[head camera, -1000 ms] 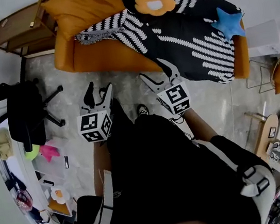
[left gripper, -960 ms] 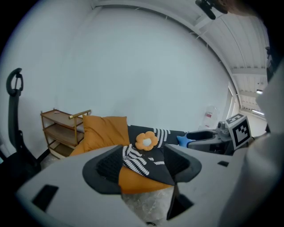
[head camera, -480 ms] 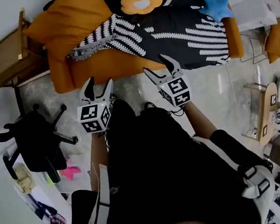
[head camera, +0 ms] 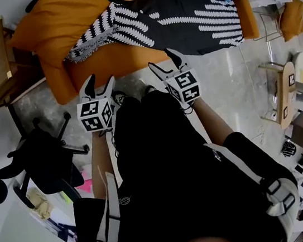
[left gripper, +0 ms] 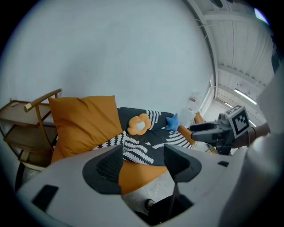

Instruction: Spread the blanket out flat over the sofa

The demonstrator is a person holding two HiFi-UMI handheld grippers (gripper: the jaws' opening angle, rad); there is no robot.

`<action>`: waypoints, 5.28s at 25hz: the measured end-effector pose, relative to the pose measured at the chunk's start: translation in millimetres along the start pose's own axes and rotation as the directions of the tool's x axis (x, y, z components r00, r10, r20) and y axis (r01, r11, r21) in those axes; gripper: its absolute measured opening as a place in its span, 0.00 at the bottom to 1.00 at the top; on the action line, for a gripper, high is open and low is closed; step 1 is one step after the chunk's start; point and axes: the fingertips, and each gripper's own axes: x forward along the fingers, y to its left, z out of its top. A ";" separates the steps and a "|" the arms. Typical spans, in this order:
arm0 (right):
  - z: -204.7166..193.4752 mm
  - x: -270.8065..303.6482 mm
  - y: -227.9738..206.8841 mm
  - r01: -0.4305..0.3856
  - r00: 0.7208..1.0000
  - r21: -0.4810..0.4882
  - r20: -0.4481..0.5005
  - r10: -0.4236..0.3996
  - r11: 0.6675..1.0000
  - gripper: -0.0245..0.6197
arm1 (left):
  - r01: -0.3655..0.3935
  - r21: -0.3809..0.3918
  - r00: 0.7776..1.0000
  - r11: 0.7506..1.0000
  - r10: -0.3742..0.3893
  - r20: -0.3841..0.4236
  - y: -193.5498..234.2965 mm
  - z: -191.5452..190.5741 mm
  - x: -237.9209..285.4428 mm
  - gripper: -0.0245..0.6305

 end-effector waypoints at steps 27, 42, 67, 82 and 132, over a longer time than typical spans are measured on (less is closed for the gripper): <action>-46.1 194.9 -144.7 -0.032 0.985 0.093 -0.164 0.047 0.995 0.54 | -0.016 0.043 0.983 0.999 0.023 -0.182 72.2 21.9 228.3 0.46; -60.2 285.8 -182.4 -0.002 0.975 0.259 -0.214 0.059 0.966 0.53 | 0.000 0.099 0.921 0.995 0.038 -0.387 120.9 27.8 320.7 0.46; -132.5 338.1 -214.9 0.055 0.965 0.394 -0.257 0.052 0.918 0.53 | -0.160 0.175 0.775 0.971 0.234 -0.587 198.9 -64.7 431.7 0.46; -156.7 338.5 -225.5 0.060 0.954 0.404 -0.293 0.067 0.913 0.53 | -0.195 0.163 0.704 0.967 0.254 -0.663 229.4 -94.1 446.3 0.31; -134.6 389.0 -195.7 0.026 0.948 0.286 -0.311 0.067 0.958 0.53 | -0.292 -0.234 0.904 0.927 0.188 -0.383 228.4 -75.1 211.1 0.12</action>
